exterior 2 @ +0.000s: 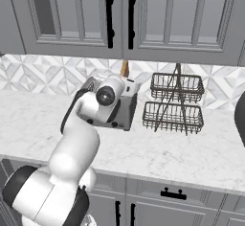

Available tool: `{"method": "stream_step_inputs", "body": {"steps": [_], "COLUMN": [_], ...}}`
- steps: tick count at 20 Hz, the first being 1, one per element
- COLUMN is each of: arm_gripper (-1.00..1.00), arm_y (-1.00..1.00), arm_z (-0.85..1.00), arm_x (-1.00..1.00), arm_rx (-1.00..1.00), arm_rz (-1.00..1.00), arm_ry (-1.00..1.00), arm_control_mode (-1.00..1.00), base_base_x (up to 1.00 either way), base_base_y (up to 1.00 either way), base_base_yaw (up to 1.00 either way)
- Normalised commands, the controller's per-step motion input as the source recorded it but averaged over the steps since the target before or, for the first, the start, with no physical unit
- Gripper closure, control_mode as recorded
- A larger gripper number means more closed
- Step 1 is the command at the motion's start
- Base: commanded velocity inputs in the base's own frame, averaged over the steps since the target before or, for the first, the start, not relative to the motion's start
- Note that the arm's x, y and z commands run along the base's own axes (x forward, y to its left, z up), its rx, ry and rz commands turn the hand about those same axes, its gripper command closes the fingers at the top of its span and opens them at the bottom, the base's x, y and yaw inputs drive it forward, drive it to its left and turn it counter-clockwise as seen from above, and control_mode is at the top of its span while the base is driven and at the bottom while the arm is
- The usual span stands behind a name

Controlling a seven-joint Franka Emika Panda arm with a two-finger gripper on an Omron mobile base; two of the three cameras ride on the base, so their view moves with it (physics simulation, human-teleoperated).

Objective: Start the toaster. Once the lever pops up, take the bread to the plate on the dining counter.

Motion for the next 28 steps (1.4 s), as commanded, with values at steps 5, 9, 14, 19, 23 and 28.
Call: {"method": "stream_step_inputs", "body": {"steps": [5, 9, 14, 19, 23, 28], "arm_gripper": [1.0, 1.0, 1.0, 1.0, 1.0, 1.0], "arm_y": [0.0, 0.0, 0.0, 0.0, 0.0, -0.02], "arm_z": [0.28, 0.26, 0.9, 0.66, 0.06, -0.6], "arm_x": [-1.0, -1.0, -1.0, -0.9, -0.71, -0.4], "arm_rx": [-0.04, -0.03, 0.0, 0.0, 0.0, 0.0], "arm_rz": [0.0, 0.0, 0.0, 0.0, 0.0, 0.0], "arm_ry": [0.29, 0.18, 0.14, 0.25, 0.36, 0.17], "arm_control_mode": [-1.0, -1.0, -1.0, -1.0, -1.0, -1.0], "base_base_x": [0.0, 0.0, 0.0, 0.0, 0.0, 0.0], "base_base_y": [0.0, 0.0, 0.0, 0.0, 0.0, 0.0], "base_base_yaw": [0.0, 0.0, 0.0, 0.0, 0.0, 0.0]}}
